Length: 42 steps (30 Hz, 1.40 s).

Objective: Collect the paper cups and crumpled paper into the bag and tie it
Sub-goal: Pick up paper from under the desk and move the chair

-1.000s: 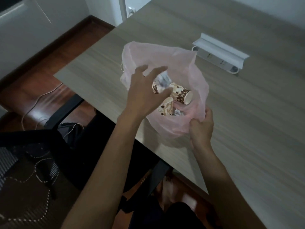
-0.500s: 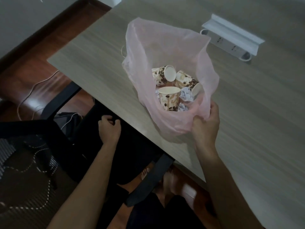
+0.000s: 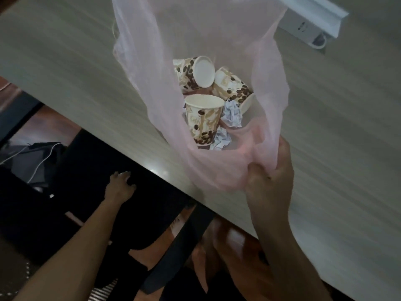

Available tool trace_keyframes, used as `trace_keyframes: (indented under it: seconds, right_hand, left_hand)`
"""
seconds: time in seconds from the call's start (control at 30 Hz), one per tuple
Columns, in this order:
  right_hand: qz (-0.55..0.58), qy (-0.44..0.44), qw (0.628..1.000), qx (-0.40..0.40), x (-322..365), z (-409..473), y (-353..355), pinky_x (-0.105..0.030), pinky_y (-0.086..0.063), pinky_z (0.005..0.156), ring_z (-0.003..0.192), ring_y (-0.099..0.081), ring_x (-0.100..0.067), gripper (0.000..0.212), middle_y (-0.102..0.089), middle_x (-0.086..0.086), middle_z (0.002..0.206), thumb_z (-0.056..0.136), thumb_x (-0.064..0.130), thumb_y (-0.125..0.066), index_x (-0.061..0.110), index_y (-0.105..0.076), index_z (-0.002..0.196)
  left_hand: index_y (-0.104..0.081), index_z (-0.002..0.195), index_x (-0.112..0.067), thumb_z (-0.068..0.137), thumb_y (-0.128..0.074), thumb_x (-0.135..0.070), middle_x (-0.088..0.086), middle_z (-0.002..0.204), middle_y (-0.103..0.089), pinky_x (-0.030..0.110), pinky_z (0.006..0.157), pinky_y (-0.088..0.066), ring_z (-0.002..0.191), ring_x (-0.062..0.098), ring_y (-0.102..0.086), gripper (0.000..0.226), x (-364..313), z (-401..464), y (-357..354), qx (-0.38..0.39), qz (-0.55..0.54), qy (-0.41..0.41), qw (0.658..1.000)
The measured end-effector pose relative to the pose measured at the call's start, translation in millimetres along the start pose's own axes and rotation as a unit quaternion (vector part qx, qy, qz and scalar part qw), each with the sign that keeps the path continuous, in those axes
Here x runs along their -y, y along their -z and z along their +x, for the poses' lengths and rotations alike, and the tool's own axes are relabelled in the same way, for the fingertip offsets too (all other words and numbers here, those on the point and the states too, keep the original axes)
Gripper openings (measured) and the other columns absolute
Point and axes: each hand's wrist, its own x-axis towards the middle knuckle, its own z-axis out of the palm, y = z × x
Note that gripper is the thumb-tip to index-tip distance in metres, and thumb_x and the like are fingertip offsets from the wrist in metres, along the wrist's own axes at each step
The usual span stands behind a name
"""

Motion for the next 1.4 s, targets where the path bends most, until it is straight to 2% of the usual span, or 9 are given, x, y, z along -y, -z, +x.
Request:
trace_keyframes:
  seconds: [0.27,0.47,0.6,0.83,0.9,1.07,1.13,1.27,1.4]
  right_hand:
    - [0.002,-0.004,1.000,0.002,-12,-3,7,-0.042,-0.057,0.088,0.102,-0.064,-0.011,0.067,-0.065,0.007,0.113,0.076,-0.015,-0.047,0.023,-0.053,0.131]
    - [0.011,-0.018,1.000,0.021,-6,-8,7,-0.037,-0.056,0.090,0.102,-0.063,-0.005,0.067,-0.065,0.007,0.116,0.076,-0.014,-0.044,0.025,-0.053,0.129]
    - [0.012,-0.012,1.000,0.022,3,-13,6,-0.043,-0.053,0.097,0.111,-0.062,-0.013,0.065,-0.064,0.005,0.121,0.077,-0.014,-0.043,0.027,-0.053,0.127]
    - [-0.019,-0.016,0.997,0.068,30,-18,8,-0.041,-0.051,0.099,0.113,-0.058,-0.011,0.068,-0.060,0.011,0.125,0.080,-0.010,-0.045,0.032,-0.050,0.133]
    - [-0.024,-0.012,0.997,0.076,34,-20,9,-0.040,-0.051,0.099,0.111,-0.057,-0.011,0.068,-0.060,0.014,0.119,0.079,-0.011,-0.043,0.029,-0.050,0.134]
    - [-0.034,0.001,0.997,0.072,40,-23,11,-0.040,-0.049,0.101,0.115,-0.058,-0.015,0.071,-0.063,0.010,0.125,0.077,-0.008,-0.045,0.029,-0.051,0.137]
    - [-0.038,0.005,0.997,0.068,42,-22,13,-0.037,-0.049,0.101,0.116,-0.058,-0.017,0.072,-0.062,0.006,0.127,0.076,-0.009,-0.044,0.027,-0.051,0.138]
    - [-0.049,0.005,0.996,0.069,47,-21,17,-0.021,-0.050,0.086,0.106,-0.060,-0.014,0.068,-0.065,0.005,0.120,0.076,-0.009,-0.043,0.024,-0.055,0.135]
    - [-0.054,0.006,0.997,0.062,48,-22,14,-0.040,-0.052,0.097,0.109,-0.062,-0.020,0.068,-0.067,0.003,0.120,0.073,-0.003,-0.044,0.029,-0.056,0.132]
  left_hand:
    - [-0.050,0.136,-0.007,0.092,-0.053,-0.004,0.029,0.129,-0.039,0.040,0.087,-0.046,0.090,0.038,-0.048,0.044,6,-21,-46,-0.037,-0.017,0.054,0.998]
    - [-0.051,0.137,-0.006,0.095,-0.060,-0.017,0.023,0.124,-0.058,0.034,0.083,-0.052,0.098,0.033,-0.065,0.045,-11,-49,-30,-0.105,-0.197,0.068,0.972]
    - [-0.064,0.123,-0.010,0.094,-0.053,-0.027,0.016,0.110,-0.068,0.034,0.090,-0.051,0.099,0.029,-0.065,0.035,-44,-82,24,-0.248,-0.302,0.013,0.920]
    - [-0.066,0.106,-0.001,0.097,-0.051,-0.023,0.018,0.104,-0.068,0.018,0.077,-0.039,0.096,0.029,-0.063,0.029,-110,-151,162,-0.471,-0.361,-0.071,0.802]
    - [-0.067,0.105,-0.004,0.095,-0.053,-0.020,0.010,0.099,-0.067,0.013,0.074,-0.045,0.086,0.016,-0.062,0.023,-131,-175,194,-0.506,-0.381,-0.128,0.763]
    - [-0.069,0.103,-0.013,0.094,-0.056,-0.020,0.004,0.095,-0.069,0.030,0.071,-0.054,0.081,0.015,-0.064,0.018,-206,-230,226,-0.502,-0.389,-0.316,0.705]
    - [-0.072,0.104,-0.015,0.094,-0.057,-0.018,0.006,0.094,-0.067,0.028,0.069,-0.052,0.077,0.015,-0.061,0.018,-233,-239,222,-0.479,-0.337,-0.376,0.718]
    - [-0.068,0.124,-0.024,0.094,-0.060,-0.020,0.009,0.118,-0.061,0.033,0.095,-0.049,0.100,0.019,-0.063,0.031,-268,-233,206,-0.271,-0.194,-0.392,0.858]
    - [-0.057,0.136,-0.033,0.097,-0.058,-0.029,0.018,0.159,-0.024,0.028,0.111,-0.024,0.140,0.028,-0.037,0.039,-271,-235,200,-0.154,-0.092,-0.359,0.916]
